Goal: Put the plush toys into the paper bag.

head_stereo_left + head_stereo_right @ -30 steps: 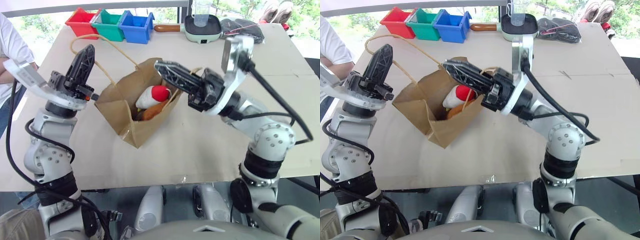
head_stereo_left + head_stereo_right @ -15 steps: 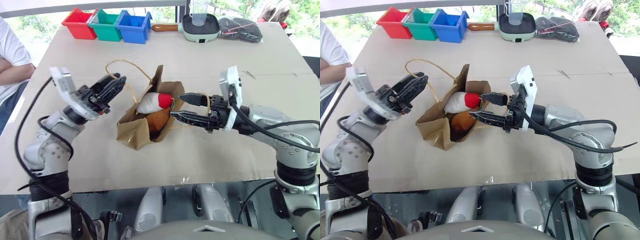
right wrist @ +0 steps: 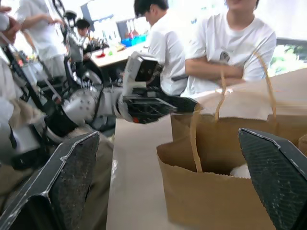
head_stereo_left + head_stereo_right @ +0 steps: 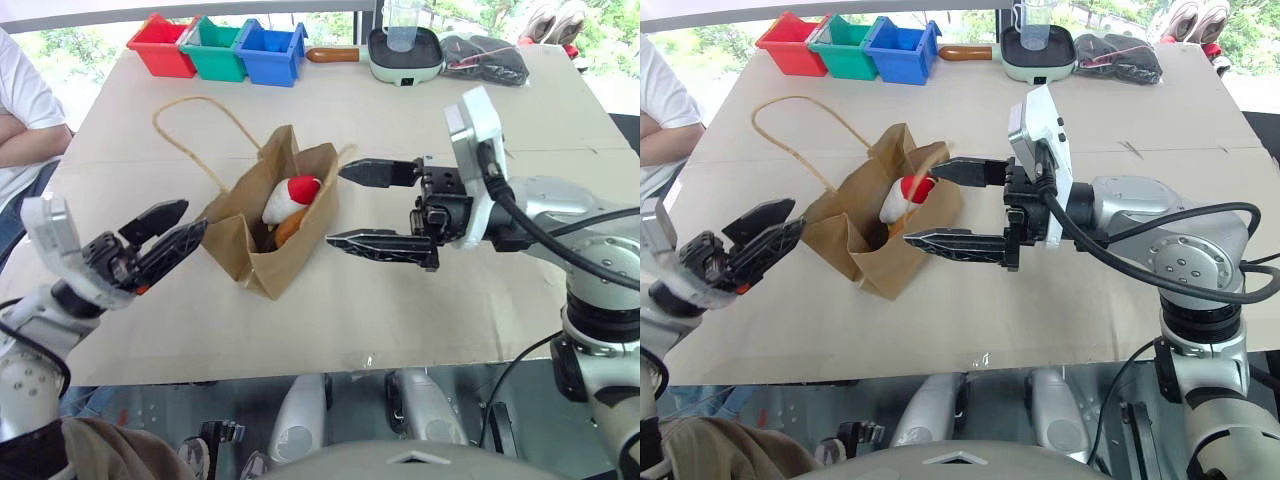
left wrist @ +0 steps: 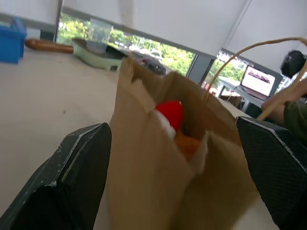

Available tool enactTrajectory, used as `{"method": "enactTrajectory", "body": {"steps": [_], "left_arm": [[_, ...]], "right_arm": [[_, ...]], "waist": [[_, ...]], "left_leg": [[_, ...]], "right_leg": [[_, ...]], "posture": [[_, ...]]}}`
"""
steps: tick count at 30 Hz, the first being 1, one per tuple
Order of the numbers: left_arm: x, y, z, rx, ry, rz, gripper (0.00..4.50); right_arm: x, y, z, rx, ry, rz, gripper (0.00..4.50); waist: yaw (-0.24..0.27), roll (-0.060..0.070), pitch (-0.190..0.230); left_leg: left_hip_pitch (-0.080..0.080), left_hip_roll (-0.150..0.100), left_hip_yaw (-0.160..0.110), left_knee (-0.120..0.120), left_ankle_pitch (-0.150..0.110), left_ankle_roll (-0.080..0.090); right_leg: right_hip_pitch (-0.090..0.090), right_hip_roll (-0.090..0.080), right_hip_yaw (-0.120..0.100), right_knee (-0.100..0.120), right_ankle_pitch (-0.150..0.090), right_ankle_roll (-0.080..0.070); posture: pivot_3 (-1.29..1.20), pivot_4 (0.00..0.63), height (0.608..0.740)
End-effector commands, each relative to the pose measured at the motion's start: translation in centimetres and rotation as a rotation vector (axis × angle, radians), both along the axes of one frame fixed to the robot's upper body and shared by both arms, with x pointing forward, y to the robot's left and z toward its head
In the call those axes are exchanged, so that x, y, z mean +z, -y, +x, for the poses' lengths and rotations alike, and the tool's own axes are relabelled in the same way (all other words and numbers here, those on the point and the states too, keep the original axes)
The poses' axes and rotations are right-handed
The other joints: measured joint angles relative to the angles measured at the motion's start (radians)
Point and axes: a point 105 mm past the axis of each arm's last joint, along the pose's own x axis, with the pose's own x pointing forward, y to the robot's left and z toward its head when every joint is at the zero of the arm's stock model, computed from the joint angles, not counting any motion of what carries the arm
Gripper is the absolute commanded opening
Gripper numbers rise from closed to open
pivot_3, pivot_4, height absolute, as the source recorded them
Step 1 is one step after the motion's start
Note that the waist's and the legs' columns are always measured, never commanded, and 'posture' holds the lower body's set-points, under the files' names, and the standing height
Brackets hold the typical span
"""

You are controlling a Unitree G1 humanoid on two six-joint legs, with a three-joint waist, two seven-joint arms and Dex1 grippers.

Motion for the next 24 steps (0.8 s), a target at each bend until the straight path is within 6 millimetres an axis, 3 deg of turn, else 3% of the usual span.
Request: {"method": "enactTrajectory", "body": {"steps": [1, 4, 6, 12, 18, 24], "left_arm": [[0.8, 0.3, -1.1, -0.017, 0.04, 0.055, 4.5], [-0.2, 0.9, -1.6, -0.035, 0.019, 0.098, 4.5], [-0.8, 1.5, -1.5, -0.043, 0.02, 0.132, 4.5], [-2.3, 3.1, -0.9, -0.05, 0.034, 0.209, 4.5], [-3.1, 4.8, -0.7, -0.041, 0.051, 0.242, 4.5], [-3.4, 5.8, -0.4, 0.033, 0.098, 0.27, 4.5]], "right_arm": [[-0.6, 0.6, -0.4, 0.014, 0.044, -0.053, 4.25], [-2.5, 0.8, -0.1, -0.006, 0.04, -0.132, 3.47], [-5.4, 0.5, 0.8, -0.051, 0.078, -0.241, 2.52], [-9.4, -3.1, 3.1, -0.096, 0.11, -0.247, 0.16], [-9.4, -7.3, 4.5, -0.113, 0.082, -0.125, 0.16], [-9.6, -8.1, 4.8, -0.108, 0.07, -0.09, 0.16]], "waist": [[0.003, 0.0, 0.0], [0.002, 0.0, 0.0], [0.002, 0.0, 0.0], [-0.005, 0.0, 0.0], [-0.002, 0.0, 0.0], [0.003, -0.001, -0.001]], "left_leg": [[0.0, 0.0, 0.0, 0.0, 0.0, 0.0], [0.0, 0.0, 0.0, 0.0, 0.0, 0.0], [0.0, 0.0, 0.001, 0.0, 0.0, 0.0], [0.001, 0.0, 0.003, -0.001, 0.0, 0.0], [0.0, 0.002, 0.002, -0.001, 0.0, 0.0], [0.0, 0.001, 0.001, 0.0, 0.0, 0.0]], "right_leg": [[0.0, 0.0, 0.0, -0.001, 0.0, 0.0], [0.0, 0.0, 0.0, -0.001, 0.0, 0.0], [0.0, 0.0, 0.0, -0.002, 0.0, 0.0], [0.0, 0.002, 0.002, -0.002, 0.0, 0.0], [0.0, 0.002, 0.002, -0.002, 0.001, 0.0], [0.0, 0.001, 0.001, -0.002, 0.001, 0.0]], "posture": [[0.0, 0.15, 0.74], [0.0, 0.15, 0.74], [0.0, 0.15, 0.74], [0.0, 0.15, 0.74], [0.0, 0.15, 0.74], [0.0, 0.15, 0.74]]}}
